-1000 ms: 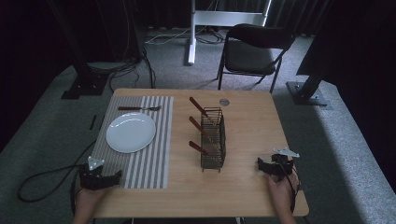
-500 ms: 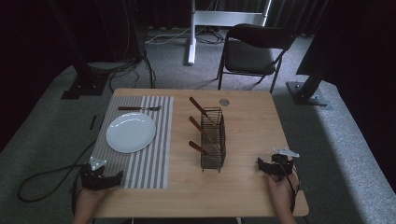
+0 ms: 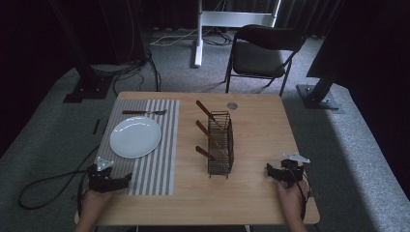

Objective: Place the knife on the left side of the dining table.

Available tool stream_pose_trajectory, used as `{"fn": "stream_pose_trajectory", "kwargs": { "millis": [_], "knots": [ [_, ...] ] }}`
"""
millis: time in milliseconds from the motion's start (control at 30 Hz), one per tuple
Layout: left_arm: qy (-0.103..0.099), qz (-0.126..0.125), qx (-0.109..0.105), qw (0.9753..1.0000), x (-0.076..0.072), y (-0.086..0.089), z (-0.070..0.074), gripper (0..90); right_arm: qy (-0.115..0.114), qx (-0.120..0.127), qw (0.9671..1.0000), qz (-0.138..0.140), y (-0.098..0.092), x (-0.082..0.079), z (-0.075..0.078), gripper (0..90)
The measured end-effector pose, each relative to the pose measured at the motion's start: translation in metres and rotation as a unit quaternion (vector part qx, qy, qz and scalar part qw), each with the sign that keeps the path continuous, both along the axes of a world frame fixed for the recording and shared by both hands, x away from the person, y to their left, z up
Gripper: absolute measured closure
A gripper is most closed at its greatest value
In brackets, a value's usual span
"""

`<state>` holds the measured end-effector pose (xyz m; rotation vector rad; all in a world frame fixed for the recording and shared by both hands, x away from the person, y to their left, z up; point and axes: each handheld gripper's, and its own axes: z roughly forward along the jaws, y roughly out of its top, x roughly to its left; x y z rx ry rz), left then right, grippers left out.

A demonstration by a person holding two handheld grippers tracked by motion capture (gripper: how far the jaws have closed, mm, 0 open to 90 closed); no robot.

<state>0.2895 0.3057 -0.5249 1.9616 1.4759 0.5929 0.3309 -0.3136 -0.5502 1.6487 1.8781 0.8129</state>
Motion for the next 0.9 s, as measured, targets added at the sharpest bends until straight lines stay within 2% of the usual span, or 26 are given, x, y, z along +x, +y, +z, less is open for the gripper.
{"fn": "stream_pose_trajectory", "kwargs": {
  "millis": [300,367,533,900],
  "knots": [
    [-0.007,-0.021,-0.001,0.9997,0.009,-0.008,0.015,4.0,0.000,0.000,1.0000,0.000,0.000,0.000,0.000,11.4],
    [-0.008,-0.026,-0.012,0.9996,0.011,-0.010,0.017,4.0,0.000,0.000,1.0000,0.000,0.000,0.000,0.000,11.4],
    [-0.010,-0.037,-0.002,0.9993,0.015,-0.015,0.021,4.0,0.000,0.000,1.0000,0.000,0.000,0.000,0.000,11.4],
    [-0.023,-0.062,-0.011,0.9978,0.026,-0.026,0.036,4.0,0.000,0.000,1.0000,0.000,0.000,0.000,0.000,11.4]
  ]
}}
